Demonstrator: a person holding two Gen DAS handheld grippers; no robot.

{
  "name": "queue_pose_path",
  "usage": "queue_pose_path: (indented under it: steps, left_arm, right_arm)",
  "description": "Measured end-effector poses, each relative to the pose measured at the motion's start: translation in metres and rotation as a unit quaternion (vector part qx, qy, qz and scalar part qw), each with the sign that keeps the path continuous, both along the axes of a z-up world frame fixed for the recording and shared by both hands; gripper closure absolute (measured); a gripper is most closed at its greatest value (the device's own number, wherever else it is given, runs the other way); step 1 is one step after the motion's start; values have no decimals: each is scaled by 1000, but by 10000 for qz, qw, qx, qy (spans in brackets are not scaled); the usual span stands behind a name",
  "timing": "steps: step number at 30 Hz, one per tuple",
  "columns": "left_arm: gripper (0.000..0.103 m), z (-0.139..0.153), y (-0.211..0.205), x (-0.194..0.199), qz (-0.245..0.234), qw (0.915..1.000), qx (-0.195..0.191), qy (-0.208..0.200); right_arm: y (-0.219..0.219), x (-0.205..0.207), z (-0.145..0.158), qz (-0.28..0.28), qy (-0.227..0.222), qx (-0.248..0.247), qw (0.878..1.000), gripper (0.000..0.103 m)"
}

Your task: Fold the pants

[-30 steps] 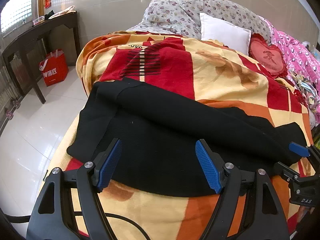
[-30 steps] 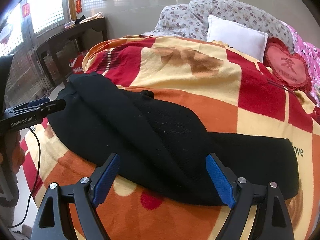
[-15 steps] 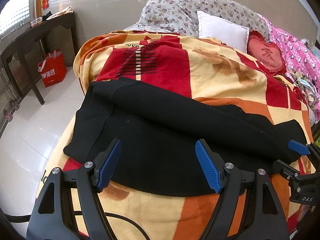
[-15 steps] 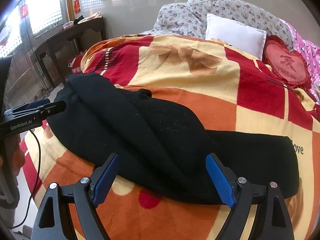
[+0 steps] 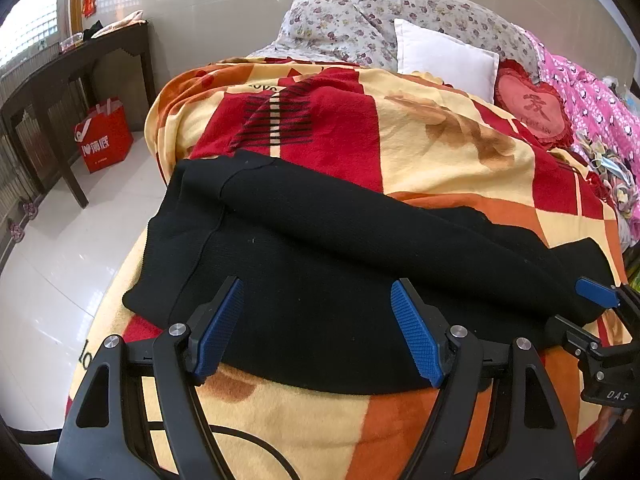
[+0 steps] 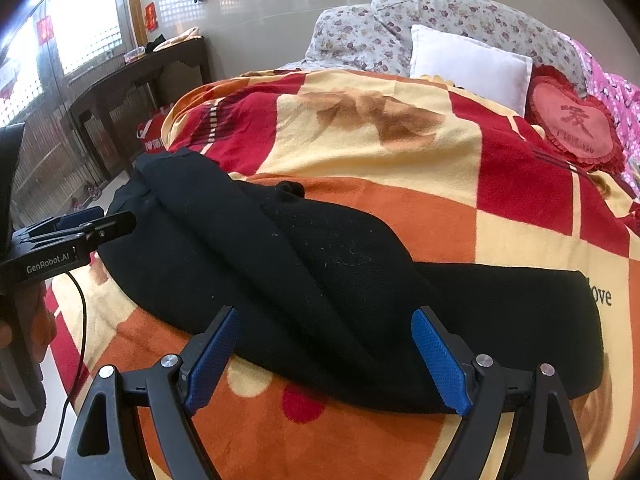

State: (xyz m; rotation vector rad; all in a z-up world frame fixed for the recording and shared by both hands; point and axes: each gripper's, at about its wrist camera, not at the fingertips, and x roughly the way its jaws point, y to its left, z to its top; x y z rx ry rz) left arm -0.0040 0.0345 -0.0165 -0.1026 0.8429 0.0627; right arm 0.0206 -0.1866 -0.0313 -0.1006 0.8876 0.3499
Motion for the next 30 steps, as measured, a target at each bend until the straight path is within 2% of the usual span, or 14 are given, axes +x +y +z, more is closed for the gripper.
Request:
queue_pose_path:
  steps: [15,17,22,24,26,28,30]
  left_arm:
    - [27,-5,5,3,28,10000,-25,25]
    - [27,-6,5,4,33,10000,-27,32]
    - [27,-6,5,6,14,10000,-10,50]
    - [27,-7,3,8,3,10000,21,70]
    - [27,-8,2,9,-9,10000,13,84]
    - [27,-8,2,10,-19,10000,12,92]
    - [27,-8,3,11,0,10000,37,88]
  right_arm:
    - [6,4,-1,57,-5,70,10000,17]
    - [6,4,-2,59,-37,95,9999,26]
    - [9,6,-2,161,-22,134,9998,30]
    - [13,7,-4,249,-33,70,9997,38]
    - [16,10,-9,312,2,-31,9995,54]
    - [18,14,-16,417,61,-14,9991,59]
    - [19,16,-21,497,58,-48,9987,71]
